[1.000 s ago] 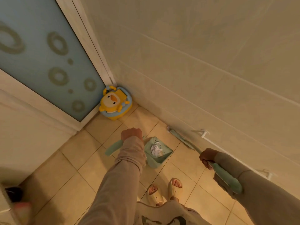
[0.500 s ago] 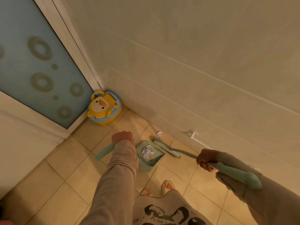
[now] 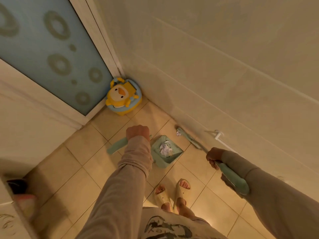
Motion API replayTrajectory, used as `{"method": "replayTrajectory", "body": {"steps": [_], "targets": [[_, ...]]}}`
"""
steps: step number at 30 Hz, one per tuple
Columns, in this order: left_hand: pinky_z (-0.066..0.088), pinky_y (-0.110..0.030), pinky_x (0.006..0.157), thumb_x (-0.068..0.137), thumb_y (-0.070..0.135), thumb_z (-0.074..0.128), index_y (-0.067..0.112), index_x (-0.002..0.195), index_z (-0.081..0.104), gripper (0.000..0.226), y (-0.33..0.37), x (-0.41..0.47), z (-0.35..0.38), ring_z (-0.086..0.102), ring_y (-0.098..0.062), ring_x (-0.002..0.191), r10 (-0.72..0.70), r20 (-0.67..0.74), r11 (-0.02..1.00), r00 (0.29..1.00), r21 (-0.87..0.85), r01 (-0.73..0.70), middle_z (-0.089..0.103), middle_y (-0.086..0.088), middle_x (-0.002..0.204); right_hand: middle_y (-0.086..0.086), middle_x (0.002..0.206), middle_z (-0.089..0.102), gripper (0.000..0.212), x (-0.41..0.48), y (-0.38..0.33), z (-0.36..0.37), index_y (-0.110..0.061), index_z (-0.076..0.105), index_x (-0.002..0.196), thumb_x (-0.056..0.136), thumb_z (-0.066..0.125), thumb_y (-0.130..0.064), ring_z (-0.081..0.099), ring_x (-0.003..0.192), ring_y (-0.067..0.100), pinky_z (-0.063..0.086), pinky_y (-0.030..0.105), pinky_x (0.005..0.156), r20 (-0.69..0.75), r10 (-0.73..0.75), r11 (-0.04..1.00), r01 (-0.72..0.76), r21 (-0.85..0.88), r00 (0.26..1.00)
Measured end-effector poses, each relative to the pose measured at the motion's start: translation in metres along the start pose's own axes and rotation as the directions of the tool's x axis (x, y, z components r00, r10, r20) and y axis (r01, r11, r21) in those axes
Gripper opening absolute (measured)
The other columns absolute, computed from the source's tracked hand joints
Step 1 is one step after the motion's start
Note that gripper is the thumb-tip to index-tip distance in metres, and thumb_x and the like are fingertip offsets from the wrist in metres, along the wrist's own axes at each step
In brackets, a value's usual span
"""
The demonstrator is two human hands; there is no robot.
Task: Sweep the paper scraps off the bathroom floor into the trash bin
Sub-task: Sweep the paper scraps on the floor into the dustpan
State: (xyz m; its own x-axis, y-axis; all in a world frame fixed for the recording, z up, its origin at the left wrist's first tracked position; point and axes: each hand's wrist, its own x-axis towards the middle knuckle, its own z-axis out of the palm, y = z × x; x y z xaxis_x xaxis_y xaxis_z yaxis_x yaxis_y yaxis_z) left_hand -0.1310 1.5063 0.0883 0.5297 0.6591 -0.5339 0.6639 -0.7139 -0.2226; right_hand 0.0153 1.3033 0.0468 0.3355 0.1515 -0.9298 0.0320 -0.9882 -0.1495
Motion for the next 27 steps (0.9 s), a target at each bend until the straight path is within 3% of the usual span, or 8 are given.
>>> {"method": "replayTrajectory", "body": {"steps": [4, 7, 9, 13, 16, 20, 24, 27], "targets": [[0.044, -0.027, 0.085, 0.093, 0.028, 0.054, 0.020, 0.116, 0.062, 0.025, -0.006, 0.004, 0.001, 0.062, -0.017, 0.109, -0.037, 0.041, 0.999, 0.998, -0.011, 0.037, 0.067, 0.000, 0.115, 0.005, 0.060, 0.043, 0.015, -0.004, 0.006, 0.024, 0.002, 0.051, 0.095, 0.094, 0.037, -0.003, 0.040, 0.050, 0.012, 0.035, 0.017, 0.044, 0.054, 0.073, 0.989, -0.066, -0.131, 0.996], [0.041, -0.026, 0.079, 0.092, 0.027, 0.056, 0.020, 0.113, 0.063, 0.023, -0.007, 0.001, 0.008, 0.062, -0.017, 0.108, -0.044, 0.070, 0.999, 0.997, 0.001, 0.044, 0.068, 0.001, 0.114, 0.000, 0.063, 0.044, 0.035, -0.015, 0.026, 0.047, 0.001, 0.046, 0.127, 0.093, 0.042, -0.006, 0.042, 0.050, 0.008, 0.035, 0.014, 0.042, 0.056, 0.044, 0.975, -0.031, -0.220, 0.997], [0.037, -0.026, 0.074, 0.092, 0.025, 0.056, 0.020, 0.111, 0.065, 0.021, -0.005, 0.001, 0.009, 0.062, -0.017, 0.108, -0.041, 0.064, 0.999, 0.997, 0.011, 0.040, 0.068, 0.001, 0.113, -0.001, 0.064, 0.045, 0.033, -0.019, 0.039, 0.052, -0.001, 0.047, 0.126, 0.093, 0.043, -0.007, 0.042, 0.050, 0.007, 0.035, 0.013, 0.040, 0.071, 0.057, 0.978, -0.041, -0.205, 0.996], [0.035, -0.026, 0.071, 0.093, 0.023, 0.055, 0.019, 0.111, 0.066, 0.021, -0.002, -0.001, 0.005, 0.063, -0.016, 0.107, -0.020, 0.044, 1.000, 0.999, 0.010, 0.019, 0.069, 0.000, 0.113, 0.000, 0.061, 0.046, 0.005, -0.024, 0.054, 0.032, -0.005, 0.051, 0.092, 0.091, 0.046, -0.007, 0.042, 0.049, 0.008, 0.037, 0.016, 0.042, 0.110, 0.097, 0.992, -0.087, -0.089, 0.989], [0.040, -0.027, 0.075, 0.094, 0.025, 0.053, 0.018, 0.112, 0.065, 0.022, 0.000, -0.005, 0.005, 0.062, -0.016, 0.108, -0.008, 0.027, 1.000, 1.000, 0.028, 0.007, 0.068, 0.000, 0.114, 0.003, 0.057, 0.045, 0.018, -0.026, 0.055, 0.018, -0.005, 0.051, 0.072, 0.089, 0.046, -0.004, 0.042, 0.049, 0.011, 0.038, 0.020, 0.047, 0.113, 0.100, 0.995, -0.098, -0.023, 0.989], [0.045, -0.026, 0.087, 0.095, 0.023, 0.053, 0.018, 0.113, 0.064, 0.022, 0.005, -0.006, 0.003, 0.062, -0.016, 0.110, 0.011, 0.002, 1.000, 1.000, 0.018, -0.011, 0.067, 0.000, 0.116, 0.004, 0.058, 0.043, 0.019, -0.027, 0.045, 0.010, -0.005, 0.047, 0.071, 0.090, 0.045, -0.002, 0.040, 0.048, 0.011, 0.037, 0.019, 0.045, 0.062, 0.106, 0.994, -0.108, 0.028, 0.992], [0.040, -0.027, 0.075, 0.093, 0.021, 0.055, 0.018, 0.109, 0.065, 0.019, 0.004, -0.005, -0.002, 0.062, -0.017, 0.109, 0.021, -0.029, 1.000, 0.999, 0.003, -0.021, 0.068, 0.000, 0.114, 0.004, 0.060, 0.043, 0.008, -0.023, 0.026, 0.017, -0.002, 0.045, 0.087, 0.093, 0.041, -0.003, 0.040, 0.048, 0.011, 0.035, 0.017, 0.039, -0.016, 0.069, 0.996, -0.070, -0.050, 0.997], [0.033, -0.027, 0.071, 0.094, 0.022, 0.054, 0.017, 0.108, 0.066, 0.019, 0.000, -0.003, 0.000, 0.063, -0.017, 0.108, 0.020, -0.021, 1.000, 1.000, -0.008, -0.020, 0.068, -0.001, 0.113, 0.003, 0.061, 0.045, 0.007, -0.019, 0.019, 0.032, -0.002, 0.048, 0.093, 0.093, 0.041, -0.004, 0.041, 0.050, 0.011, 0.036, 0.018, 0.046, -0.042, 0.048, 0.989, -0.053, -0.135, 0.998]]}}
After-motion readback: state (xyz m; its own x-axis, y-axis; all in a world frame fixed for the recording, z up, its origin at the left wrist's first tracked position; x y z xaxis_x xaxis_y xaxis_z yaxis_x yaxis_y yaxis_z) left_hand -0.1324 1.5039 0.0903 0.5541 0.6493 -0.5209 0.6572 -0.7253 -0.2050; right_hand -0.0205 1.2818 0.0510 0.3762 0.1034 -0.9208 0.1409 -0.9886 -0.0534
